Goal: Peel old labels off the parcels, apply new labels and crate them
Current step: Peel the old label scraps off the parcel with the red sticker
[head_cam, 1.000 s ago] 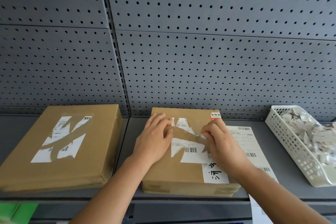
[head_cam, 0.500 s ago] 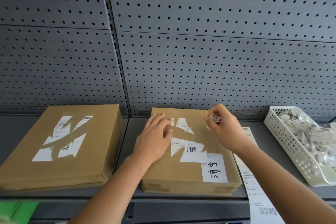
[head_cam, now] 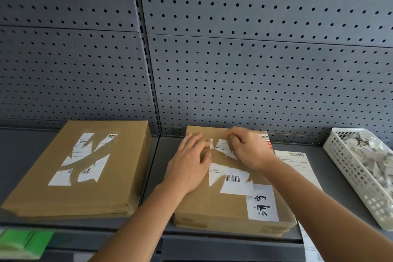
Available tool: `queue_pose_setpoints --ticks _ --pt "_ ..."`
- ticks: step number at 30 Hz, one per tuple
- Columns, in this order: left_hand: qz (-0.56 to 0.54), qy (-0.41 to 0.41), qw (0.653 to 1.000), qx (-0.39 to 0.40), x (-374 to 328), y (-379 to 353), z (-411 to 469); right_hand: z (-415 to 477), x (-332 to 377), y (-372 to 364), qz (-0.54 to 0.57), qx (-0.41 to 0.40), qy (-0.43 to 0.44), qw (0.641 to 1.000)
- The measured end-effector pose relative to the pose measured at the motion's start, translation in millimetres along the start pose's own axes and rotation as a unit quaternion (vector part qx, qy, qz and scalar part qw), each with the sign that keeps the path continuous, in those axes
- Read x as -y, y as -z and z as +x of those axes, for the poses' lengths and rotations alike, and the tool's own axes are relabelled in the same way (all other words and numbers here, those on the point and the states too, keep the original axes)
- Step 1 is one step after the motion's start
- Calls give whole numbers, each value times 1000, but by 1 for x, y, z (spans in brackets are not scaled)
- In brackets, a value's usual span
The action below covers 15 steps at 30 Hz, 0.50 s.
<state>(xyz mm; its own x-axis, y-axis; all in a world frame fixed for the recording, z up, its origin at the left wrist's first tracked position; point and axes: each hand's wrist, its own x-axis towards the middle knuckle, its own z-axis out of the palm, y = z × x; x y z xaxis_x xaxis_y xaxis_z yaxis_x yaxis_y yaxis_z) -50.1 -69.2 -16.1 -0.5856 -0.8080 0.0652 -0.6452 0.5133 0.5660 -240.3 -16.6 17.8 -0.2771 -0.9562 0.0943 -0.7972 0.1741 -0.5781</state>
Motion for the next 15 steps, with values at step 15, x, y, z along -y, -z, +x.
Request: queue_pose_setpoints --ticks 15 --pt "7 -3 1000 -3 0 0 1 21 -6 -16 -129 19 47 990"
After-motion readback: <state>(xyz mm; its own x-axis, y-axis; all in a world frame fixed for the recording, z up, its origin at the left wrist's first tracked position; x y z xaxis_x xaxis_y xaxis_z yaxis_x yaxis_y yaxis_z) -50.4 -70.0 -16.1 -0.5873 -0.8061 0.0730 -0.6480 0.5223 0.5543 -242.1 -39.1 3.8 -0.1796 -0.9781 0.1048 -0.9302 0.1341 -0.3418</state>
